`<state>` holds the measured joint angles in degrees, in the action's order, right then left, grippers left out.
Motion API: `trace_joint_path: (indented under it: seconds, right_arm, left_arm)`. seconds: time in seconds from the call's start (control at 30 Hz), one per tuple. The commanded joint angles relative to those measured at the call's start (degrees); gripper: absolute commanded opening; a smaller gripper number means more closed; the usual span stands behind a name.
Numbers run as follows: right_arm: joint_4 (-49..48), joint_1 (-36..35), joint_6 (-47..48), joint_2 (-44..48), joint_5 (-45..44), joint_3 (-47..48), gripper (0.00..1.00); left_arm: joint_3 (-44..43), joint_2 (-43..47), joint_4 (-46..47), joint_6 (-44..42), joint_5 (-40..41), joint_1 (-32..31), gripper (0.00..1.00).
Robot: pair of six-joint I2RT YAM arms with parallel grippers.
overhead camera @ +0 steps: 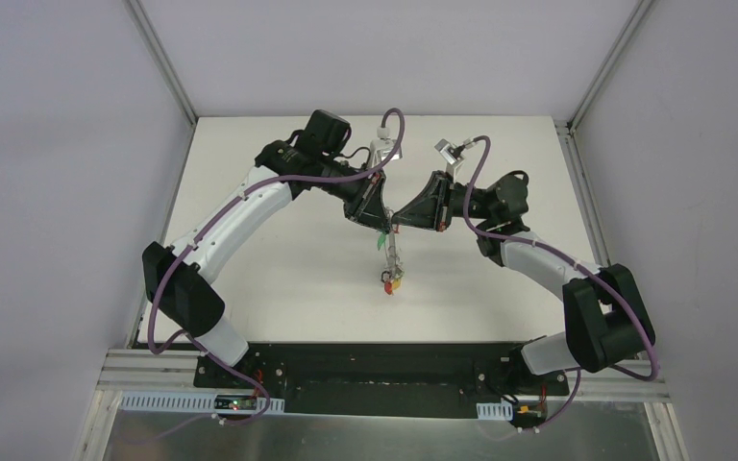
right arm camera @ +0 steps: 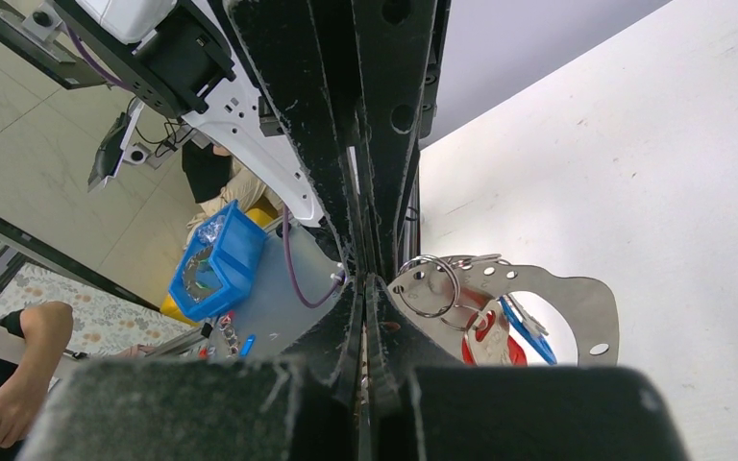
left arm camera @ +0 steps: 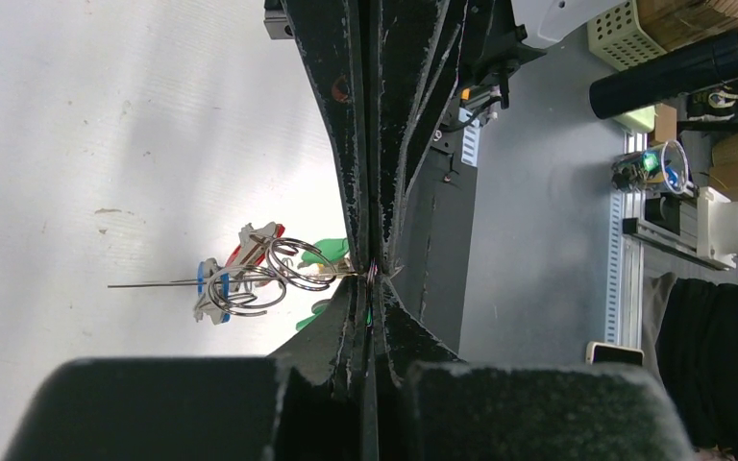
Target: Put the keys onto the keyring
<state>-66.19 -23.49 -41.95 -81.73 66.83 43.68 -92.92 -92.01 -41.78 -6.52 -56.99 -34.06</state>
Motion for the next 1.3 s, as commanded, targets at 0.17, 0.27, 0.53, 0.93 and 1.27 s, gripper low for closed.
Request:
trace_joint_path:
  seconds: [0.17,0.27,0.53,0.93,1.27]
  right_arm:
    - [-1.6,0.5,3.6,1.3,0.7,0.5,0.07]
    - [-0.1,0.7,5.8,2.4,1.7,0.5,0.19]
    - [1.0,0.3,5.4,2.5,2.4,1.4,0.36]
    - [2.4,-2.1,6.5,1.9,4.1,1.3,0.34]
    - [2.7,-1.8,6.6,2.4,4.9,1.7,0.3]
  left_arm:
    - [-6.1,-0.9,-7.4,-1.3,0.3,0.3,0.0]
    - [-12.2,-4.3,-17.6,-5.3,1.2,-0.1,0.0]
    - [-22.2,-10.5,-32.6,-10.1,2.9,-2.3,0.0]
    - [-25.4,-13.0,-33.9,-10.0,4.4,-3.9,0.0]
    - [-24.4,-12.7,-33.7,-10.9,5.6,-3.8,0.0]
